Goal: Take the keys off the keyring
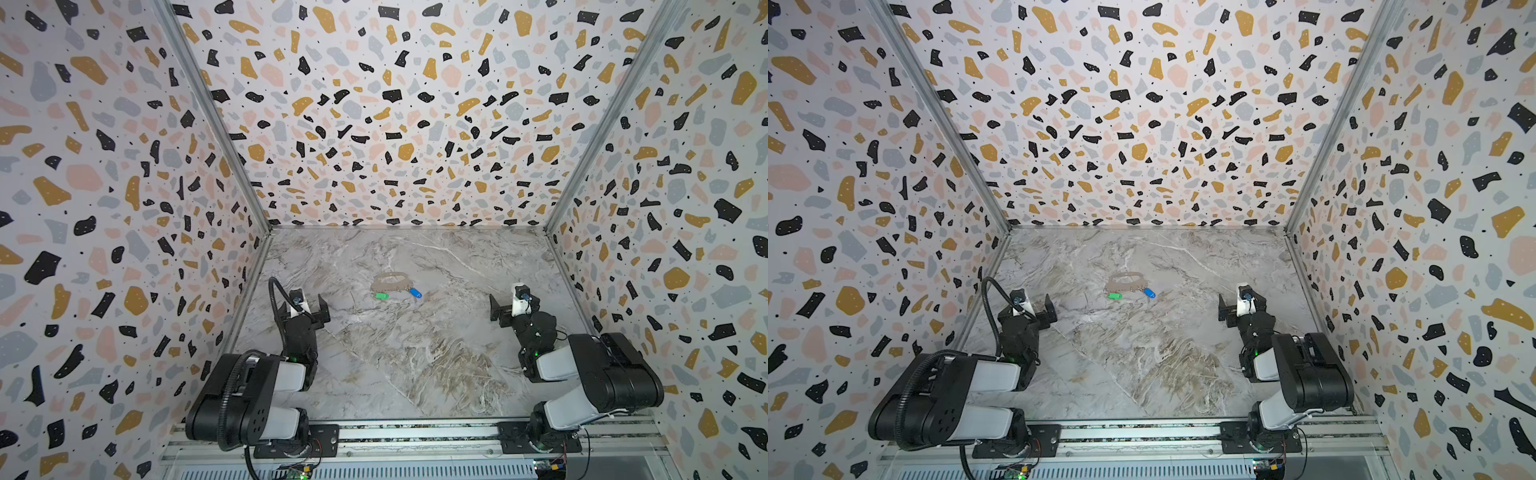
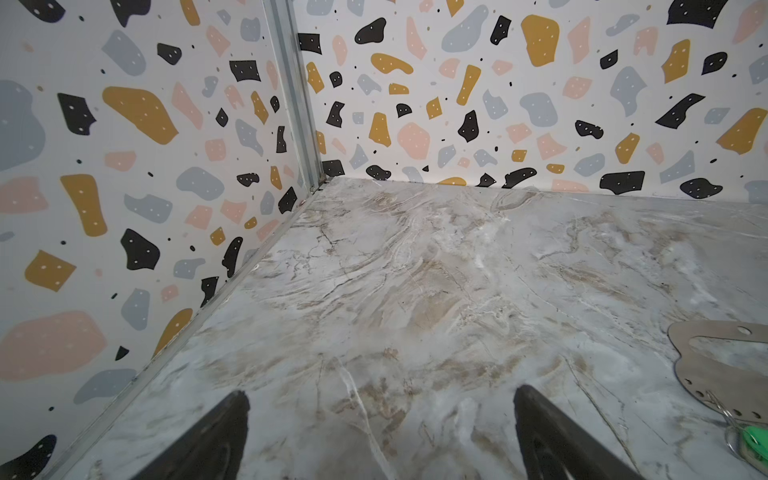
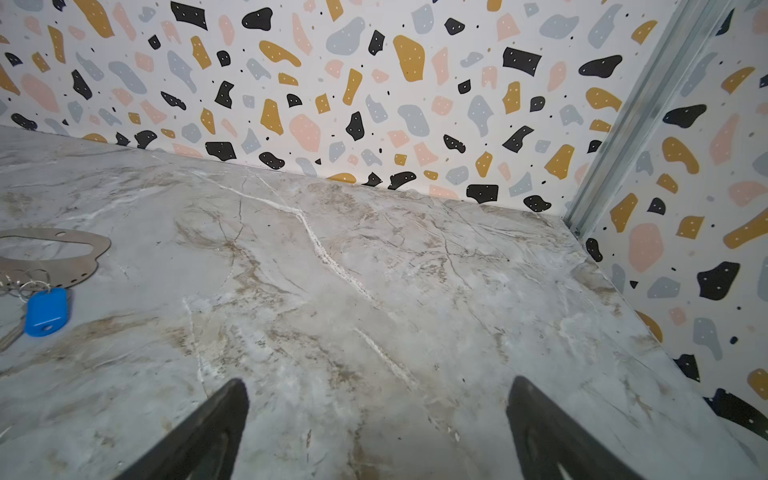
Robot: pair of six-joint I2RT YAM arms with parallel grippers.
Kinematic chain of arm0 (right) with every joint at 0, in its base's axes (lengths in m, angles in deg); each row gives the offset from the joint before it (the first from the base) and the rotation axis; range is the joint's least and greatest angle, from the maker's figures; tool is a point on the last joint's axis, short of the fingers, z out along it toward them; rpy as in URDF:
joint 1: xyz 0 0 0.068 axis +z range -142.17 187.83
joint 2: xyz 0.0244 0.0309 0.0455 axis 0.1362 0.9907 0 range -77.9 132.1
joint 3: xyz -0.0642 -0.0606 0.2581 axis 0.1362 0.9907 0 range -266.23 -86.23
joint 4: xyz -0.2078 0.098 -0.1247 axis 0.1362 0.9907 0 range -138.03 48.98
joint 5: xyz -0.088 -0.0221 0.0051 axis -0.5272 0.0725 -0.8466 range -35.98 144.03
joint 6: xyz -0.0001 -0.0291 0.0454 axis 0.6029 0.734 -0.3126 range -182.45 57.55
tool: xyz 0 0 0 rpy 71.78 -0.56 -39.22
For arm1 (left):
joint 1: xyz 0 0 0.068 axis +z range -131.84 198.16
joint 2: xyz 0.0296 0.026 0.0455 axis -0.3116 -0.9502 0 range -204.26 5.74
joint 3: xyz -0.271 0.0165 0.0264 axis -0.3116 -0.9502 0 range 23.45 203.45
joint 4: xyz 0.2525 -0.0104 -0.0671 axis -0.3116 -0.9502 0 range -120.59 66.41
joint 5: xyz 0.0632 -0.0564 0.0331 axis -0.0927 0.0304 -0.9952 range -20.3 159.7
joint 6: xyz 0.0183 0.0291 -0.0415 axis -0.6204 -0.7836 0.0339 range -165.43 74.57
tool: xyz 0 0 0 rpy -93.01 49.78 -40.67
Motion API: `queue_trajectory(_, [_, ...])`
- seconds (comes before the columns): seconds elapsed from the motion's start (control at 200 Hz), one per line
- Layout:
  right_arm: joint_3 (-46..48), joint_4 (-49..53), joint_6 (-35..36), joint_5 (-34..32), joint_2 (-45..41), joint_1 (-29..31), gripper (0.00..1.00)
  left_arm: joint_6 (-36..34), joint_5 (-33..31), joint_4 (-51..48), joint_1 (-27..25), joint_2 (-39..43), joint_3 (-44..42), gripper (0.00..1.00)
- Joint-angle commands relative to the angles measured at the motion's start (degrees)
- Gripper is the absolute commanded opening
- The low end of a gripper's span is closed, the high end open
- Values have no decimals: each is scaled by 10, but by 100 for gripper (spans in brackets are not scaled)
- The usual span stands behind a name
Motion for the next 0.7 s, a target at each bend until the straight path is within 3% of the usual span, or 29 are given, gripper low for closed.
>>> queue_trajectory(0.0, [0, -12, -3, 5, -10, -3, 99, 1, 0, 18, 1, 5, 10, 100])
queue_trajectory(0.696, [-6, -3, -11, 16, -7, -11, 99, -12, 36, 9, 2, 1, 17, 100])
